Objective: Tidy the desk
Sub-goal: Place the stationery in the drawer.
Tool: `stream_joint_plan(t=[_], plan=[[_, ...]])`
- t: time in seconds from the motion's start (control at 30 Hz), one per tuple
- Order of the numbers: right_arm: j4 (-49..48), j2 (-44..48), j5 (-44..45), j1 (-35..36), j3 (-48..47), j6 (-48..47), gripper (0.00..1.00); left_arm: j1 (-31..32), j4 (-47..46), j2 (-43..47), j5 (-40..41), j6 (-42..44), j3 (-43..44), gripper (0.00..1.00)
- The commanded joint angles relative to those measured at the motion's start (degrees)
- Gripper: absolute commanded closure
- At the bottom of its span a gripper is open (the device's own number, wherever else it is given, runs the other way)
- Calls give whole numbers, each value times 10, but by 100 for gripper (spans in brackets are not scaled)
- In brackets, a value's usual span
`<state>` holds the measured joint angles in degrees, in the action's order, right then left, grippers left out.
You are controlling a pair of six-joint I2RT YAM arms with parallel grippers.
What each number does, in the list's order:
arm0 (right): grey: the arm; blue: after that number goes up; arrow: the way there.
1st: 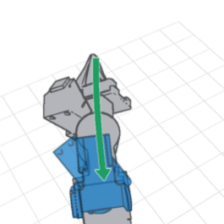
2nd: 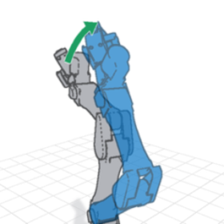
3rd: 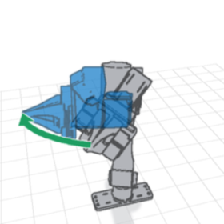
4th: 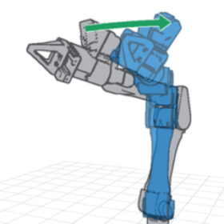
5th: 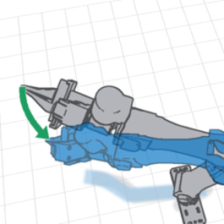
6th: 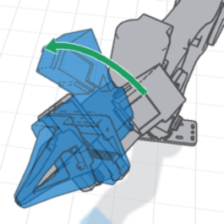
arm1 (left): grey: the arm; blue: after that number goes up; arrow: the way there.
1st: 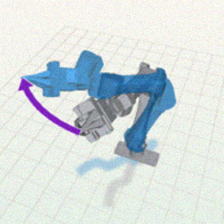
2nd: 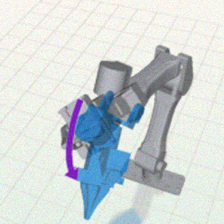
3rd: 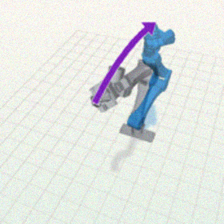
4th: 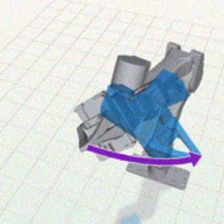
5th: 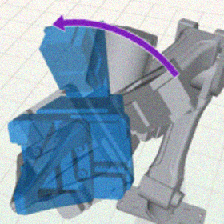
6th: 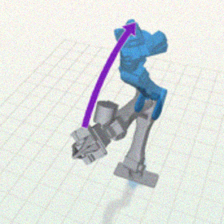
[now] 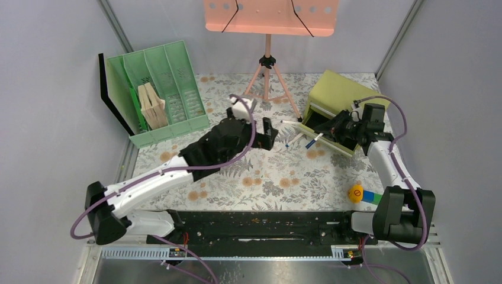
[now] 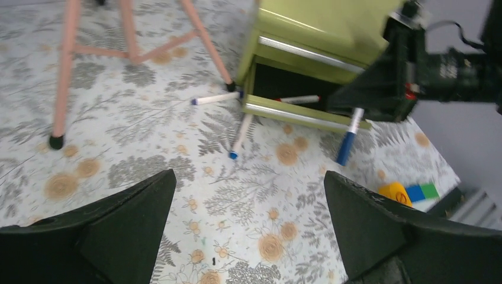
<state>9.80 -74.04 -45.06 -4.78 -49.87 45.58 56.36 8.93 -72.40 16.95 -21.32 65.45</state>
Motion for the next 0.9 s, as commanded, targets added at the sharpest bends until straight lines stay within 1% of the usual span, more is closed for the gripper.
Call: stream_joint_plan(t=[0.0,0.07,0.13,0.2,0.33,0.47,0.6,0.77,0.87], plan=[[52,20,33,-33,-20,-23,100,-1,-86,56,166,-72,-73,1],[51,17,37,-46,-14,-7,100,-3,-120,80,196,-107,-112,1],[46,19,49,-58,-6,11,100,-6,-181,102,187,-107,-150,1],[30,24,64,-65,6,41,100,-8,-209,114,181,-106,-174,1],[0,34,99,-81,33,106,100,-9,-183,108,177,-112,-167,1],[-26,51,143,-110,71,181,100,-9,-147,94,154,-117,-145,1],[-41,40,149,-136,91,223,100,-10,-149,87,131,-138,-144,1],[-119,16,153,-146,115,293,100,-9,-128,77,113,-156,-134,1],[-158,9,175,-146,129,329,100,-10,-121,78,108,-165,-134,1]])
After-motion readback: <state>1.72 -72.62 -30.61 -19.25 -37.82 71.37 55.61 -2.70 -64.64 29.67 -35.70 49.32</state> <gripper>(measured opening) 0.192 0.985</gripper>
